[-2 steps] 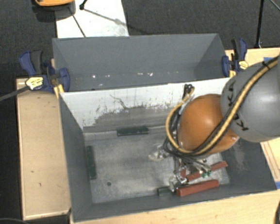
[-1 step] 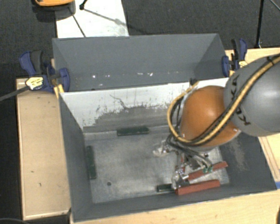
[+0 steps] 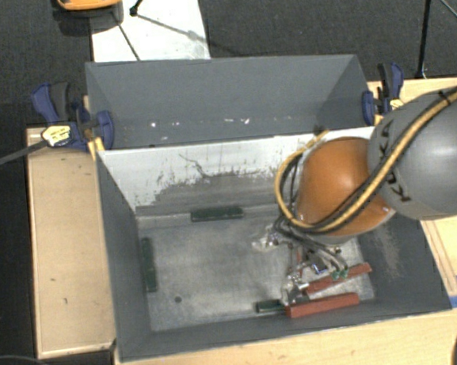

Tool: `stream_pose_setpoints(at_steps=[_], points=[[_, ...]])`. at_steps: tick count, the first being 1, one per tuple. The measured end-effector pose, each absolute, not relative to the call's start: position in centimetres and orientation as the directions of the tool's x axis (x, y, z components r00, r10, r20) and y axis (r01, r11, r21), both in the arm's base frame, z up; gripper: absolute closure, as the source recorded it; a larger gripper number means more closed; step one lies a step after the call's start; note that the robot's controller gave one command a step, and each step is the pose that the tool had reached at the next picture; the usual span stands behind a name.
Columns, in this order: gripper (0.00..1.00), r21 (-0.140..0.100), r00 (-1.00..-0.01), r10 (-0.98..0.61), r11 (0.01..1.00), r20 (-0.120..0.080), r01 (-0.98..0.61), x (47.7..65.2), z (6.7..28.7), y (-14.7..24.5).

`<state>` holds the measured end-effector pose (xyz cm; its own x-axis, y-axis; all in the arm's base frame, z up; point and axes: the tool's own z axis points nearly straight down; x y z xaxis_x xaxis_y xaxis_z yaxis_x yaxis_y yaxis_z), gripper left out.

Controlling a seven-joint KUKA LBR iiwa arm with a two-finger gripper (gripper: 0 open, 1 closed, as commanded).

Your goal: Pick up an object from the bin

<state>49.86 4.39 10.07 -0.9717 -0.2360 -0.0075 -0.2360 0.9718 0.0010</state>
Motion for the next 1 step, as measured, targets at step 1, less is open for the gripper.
stream_pose_setpoints(at_steps=[1], points=[[0.00, 0.000, -0.894, -0.447, 0.894, -0.002, -0.447, 50.21, 10.58, 0.94]])
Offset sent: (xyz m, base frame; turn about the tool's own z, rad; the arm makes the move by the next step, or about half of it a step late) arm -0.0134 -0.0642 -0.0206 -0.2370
